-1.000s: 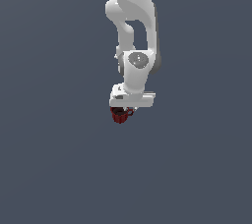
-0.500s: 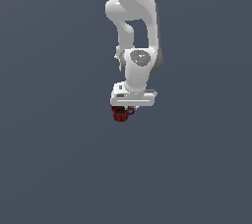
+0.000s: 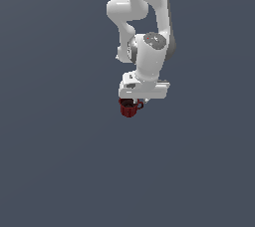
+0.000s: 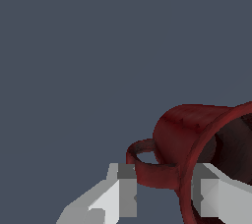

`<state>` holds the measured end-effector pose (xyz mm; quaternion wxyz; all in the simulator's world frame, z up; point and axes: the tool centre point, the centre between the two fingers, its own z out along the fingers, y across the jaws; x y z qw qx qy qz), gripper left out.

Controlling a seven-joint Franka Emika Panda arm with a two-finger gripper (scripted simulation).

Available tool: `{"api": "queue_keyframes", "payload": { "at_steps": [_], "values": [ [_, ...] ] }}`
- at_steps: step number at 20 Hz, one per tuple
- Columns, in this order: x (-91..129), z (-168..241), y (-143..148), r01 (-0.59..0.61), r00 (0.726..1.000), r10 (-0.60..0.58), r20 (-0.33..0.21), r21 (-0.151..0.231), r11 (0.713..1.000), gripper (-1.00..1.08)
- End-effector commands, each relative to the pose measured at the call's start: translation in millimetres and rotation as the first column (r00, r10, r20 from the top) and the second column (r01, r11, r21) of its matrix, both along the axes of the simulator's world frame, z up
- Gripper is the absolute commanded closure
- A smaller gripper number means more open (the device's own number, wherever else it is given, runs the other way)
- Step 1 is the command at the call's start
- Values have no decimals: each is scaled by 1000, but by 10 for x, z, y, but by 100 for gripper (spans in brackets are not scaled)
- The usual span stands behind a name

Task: Pick up the object and move it to a goal position.

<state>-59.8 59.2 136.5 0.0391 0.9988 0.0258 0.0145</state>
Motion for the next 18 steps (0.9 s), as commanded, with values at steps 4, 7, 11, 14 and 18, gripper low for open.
{"api": "queue_keyframes", "payload": {
  "at_steps": [4, 7, 11, 14, 18],
  "values": [
    [-40, 500, 295, 0, 1000, 0, 3, 0, 1000, 108],
    [-60, 738, 441, 0, 1000, 0, 3, 0, 1000, 108],
    [-74, 990, 596, 1, 1000, -1, 3, 0, 1000, 108],
    [-78, 1125, 678, 1, 1000, -1, 3, 0, 1000, 108],
    [-80, 1234, 748, 1, 1000, -1, 3, 0, 1000, 108]
  ]
}}
